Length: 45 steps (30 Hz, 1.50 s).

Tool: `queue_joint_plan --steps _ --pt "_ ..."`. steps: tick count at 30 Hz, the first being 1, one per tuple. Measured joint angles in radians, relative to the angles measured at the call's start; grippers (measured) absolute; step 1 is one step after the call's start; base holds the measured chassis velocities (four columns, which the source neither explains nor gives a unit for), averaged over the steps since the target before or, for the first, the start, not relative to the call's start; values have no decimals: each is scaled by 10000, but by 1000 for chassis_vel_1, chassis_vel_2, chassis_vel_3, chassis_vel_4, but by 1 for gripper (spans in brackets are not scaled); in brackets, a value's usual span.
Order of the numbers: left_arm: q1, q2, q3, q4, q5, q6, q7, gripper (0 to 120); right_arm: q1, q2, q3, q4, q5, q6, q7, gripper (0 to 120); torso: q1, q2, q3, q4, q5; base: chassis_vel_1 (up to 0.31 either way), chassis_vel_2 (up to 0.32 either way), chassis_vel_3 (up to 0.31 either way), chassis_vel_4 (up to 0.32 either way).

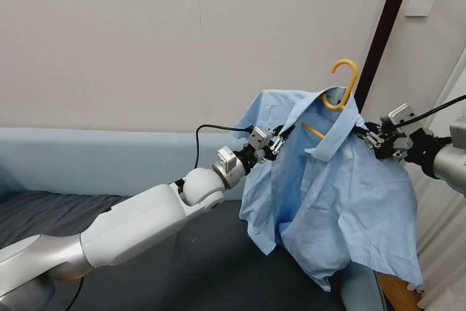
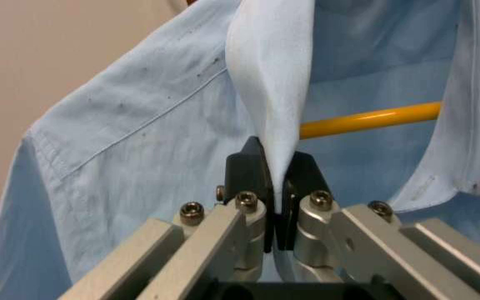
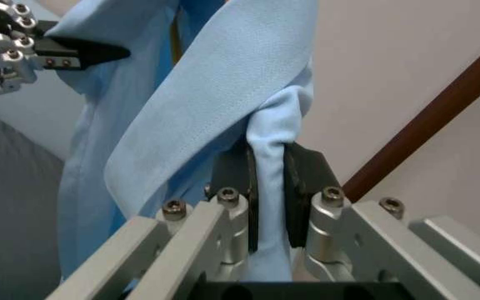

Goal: Pick up the clothes from the sofa and hang them on the clothes hanger.

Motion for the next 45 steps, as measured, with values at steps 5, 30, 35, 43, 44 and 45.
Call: queue_joint_plan --steps 5,30,35,43,44,45 --pt "186 -120 -152 -67 320 120 -239 0 2 18 -138 75 -57 -5 99 7 0 0 0 -1 0 0 0 0 0" --pt "-180 -1494 -54 -2865 -2365 3420 -5262 0 -156 -467 980 -161 1118 -5 3 7 0 0 0 -3 0 0 0 0 0" --pt "-313 -1703 -87 -3004 -3019 3702 -5973 0 -310 -739 1456 -383 1482 37 -275 7 0 0 0 -2 1 0 0 0 0" --pt "55 -1790 -290 -3366 -3340 4842 -7027 19 -422 -998 1643 -515 1933 -248 -341 7 0 0 -1 -4 0 0 0 0 0" --pt "259 -1666 -372 -3460 -3209 4947 -7047 22 -432 -1025 1622 -522 2001 -302 -247 7 0 0 -1 -5 1 0 0 0 0" --pt "447 -1523 -453 -3533 -3093 5007 -7050 27 -433 -1036 1581 -532 2059 -342 -159 7 0 0 0 -4 -1 0 0 0 0"
